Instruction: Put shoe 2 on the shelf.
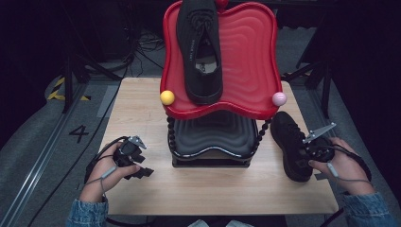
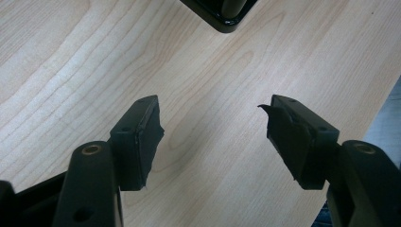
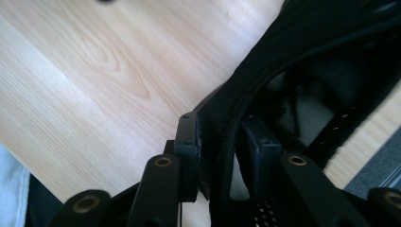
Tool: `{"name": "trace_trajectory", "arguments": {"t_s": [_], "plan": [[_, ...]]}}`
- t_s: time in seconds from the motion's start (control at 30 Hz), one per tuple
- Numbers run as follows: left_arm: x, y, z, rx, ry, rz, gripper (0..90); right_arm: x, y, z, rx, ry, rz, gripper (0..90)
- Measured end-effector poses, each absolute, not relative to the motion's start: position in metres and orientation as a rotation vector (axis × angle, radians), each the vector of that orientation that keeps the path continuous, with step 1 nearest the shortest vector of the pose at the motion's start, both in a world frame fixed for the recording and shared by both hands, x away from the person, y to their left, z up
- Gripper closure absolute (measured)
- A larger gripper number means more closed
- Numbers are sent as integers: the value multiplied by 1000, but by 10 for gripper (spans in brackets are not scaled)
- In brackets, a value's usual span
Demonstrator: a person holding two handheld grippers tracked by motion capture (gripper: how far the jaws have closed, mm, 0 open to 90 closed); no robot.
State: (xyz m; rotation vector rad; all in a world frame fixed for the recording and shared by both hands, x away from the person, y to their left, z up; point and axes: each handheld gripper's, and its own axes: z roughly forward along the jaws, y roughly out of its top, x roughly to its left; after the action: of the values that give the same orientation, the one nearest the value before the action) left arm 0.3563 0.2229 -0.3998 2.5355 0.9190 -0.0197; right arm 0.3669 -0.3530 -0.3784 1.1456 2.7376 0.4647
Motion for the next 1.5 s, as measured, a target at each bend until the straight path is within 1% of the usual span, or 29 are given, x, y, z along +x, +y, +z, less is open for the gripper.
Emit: {"name": "trace_trajectory", "arguments": {"t_s": [0.13,0.33,0.43,0.5,0.63,0.7,0.97,1.23,1.37,1.5], "plan": [[357,223,-401,2541,923,-22,364,370,-351,-388,1123,2791,432,709],[357,223,-402,2539,921,-27,363,373,-351,-395,1121,2809,460,737],[357,223,-402,2539,926,-28,363,373,-351,-400,1137,2807,479,792],[357,223,-403,2537,929,-40,363,373,-353,-403,1162,2798,523,811],[357,222,-404,2538,928,-38,362,373,-357,-411,1227,2767,632,807],[357,222,-404,2536,925,-31,362,374,-358,-414,1259,2755,669,820],[357,225,-404,2532,936,-36,361,374,-355,-413,1322,2728,643,880],[358,229,-404,2513,946,-38,361,373,-351,-409,1317,2714,621,885],[359,230,-404,2513,949,-40,362,374,-348,-398,1324,2706,647,885],[359,230,-404,2513,949,-40,361,371,-345,-379,1314,2689,673,885]]}}
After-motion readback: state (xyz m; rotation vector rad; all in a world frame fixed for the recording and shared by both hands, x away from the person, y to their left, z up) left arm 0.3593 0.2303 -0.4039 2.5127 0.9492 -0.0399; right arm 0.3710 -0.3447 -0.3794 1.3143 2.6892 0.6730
